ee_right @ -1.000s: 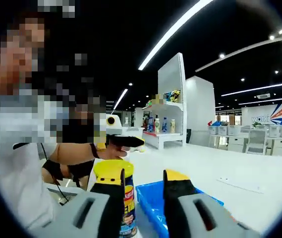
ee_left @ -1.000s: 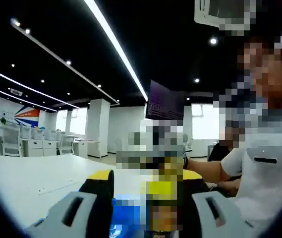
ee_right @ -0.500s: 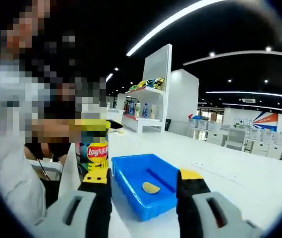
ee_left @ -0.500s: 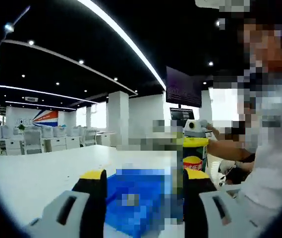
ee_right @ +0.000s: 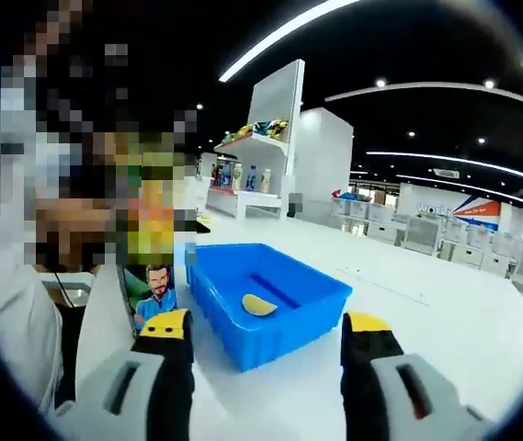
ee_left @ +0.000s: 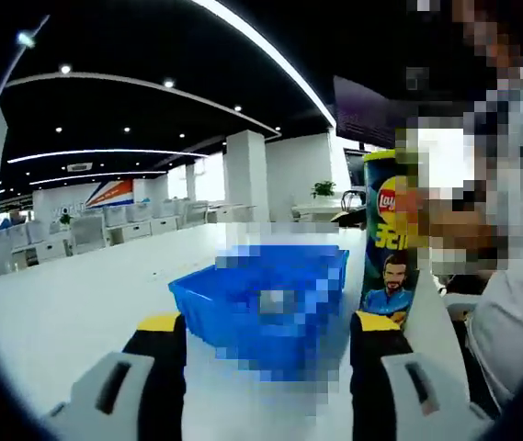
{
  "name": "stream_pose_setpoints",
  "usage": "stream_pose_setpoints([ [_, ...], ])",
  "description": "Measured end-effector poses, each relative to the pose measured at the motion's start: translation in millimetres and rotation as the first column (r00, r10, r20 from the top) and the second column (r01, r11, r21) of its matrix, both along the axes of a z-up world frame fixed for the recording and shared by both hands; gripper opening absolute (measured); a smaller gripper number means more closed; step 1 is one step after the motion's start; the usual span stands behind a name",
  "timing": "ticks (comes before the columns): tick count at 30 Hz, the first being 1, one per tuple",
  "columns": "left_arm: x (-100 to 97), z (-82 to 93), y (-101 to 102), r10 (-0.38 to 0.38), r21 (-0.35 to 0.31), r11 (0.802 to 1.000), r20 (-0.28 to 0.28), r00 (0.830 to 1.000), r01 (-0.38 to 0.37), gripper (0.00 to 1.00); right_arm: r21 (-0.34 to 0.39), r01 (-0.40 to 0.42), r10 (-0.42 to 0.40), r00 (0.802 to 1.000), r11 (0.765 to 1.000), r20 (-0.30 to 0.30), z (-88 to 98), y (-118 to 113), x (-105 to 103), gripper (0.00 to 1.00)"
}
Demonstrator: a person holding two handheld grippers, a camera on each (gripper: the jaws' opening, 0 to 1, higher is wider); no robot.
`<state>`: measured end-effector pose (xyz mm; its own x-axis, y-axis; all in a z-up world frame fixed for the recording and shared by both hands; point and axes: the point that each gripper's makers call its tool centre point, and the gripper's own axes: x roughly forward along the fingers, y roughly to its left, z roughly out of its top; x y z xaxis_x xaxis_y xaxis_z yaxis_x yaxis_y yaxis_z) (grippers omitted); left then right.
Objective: Open the lid of the chip container on the table, take out the chips, place them into the box in front of the container, and close the lid
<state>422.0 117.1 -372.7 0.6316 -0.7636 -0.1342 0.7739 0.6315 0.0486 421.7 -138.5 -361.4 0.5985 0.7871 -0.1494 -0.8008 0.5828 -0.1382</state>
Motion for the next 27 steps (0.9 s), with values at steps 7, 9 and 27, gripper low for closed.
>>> stream_pose_setpoints([
  [7, 5.7, -14.9, -9.1, 0.017, 0.004, 1.000, -0.047, 0.999, -0.016, 0.75, -0.004, 0.007, -0.007, 1.000, 1.000, -0.027, -11.9, 0.2, 3.1, 0.68],
  [9, 6.3, -18.8, -11.8, 0.017, 0.014, 1.000, -0.049, 0.999, -0.016, 0.75, -0.012, 0.006, -0.006, 1.000, 1.000, -0.029, -15.9, 1.1, 3.6, 0.69],
  [27, 7.7, -31.3, -30.7, 0.005, 0.017, 1.000, -0.067, 0.998, -0.004, 0.74, -0.025, -0.015, 0.014, 0.998, 1.000, -0.053, -33.4, 13.2, 10.9, 0.71],
])
